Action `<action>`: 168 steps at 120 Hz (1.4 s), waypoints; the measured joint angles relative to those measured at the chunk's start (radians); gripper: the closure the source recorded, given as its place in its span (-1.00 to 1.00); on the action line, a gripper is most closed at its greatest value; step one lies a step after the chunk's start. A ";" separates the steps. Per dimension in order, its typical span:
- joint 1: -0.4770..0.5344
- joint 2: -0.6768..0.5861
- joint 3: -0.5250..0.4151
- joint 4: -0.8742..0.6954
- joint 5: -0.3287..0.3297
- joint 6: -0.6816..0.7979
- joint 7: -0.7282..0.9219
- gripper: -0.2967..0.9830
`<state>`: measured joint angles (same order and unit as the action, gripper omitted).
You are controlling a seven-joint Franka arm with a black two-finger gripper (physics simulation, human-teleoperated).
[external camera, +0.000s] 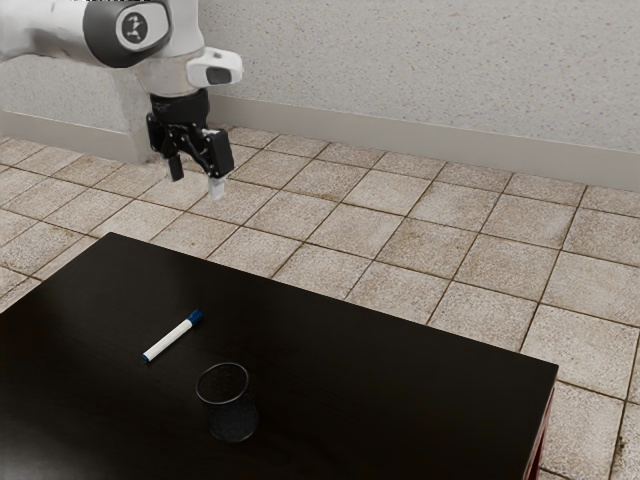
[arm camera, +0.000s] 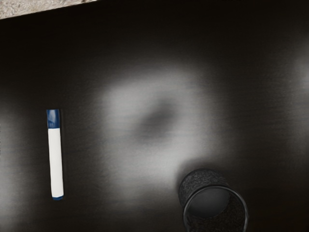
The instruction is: Put the marker into the pen holder.
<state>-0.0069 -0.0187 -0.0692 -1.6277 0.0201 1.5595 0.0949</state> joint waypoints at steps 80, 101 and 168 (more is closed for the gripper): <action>0.011 0.429 0.258 -0.261 -0.086 0.538 0.268 -0.54; 0.010 0.427 0.266 -0.365 -0.107 0.693 0.363 -0.54; 0.010 0.370 0.271 -0.476 -0.107 0.888 0.458 -0.54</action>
<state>0.0029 0.3517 0.2013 -2.1036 -0.0873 2.4471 0.5530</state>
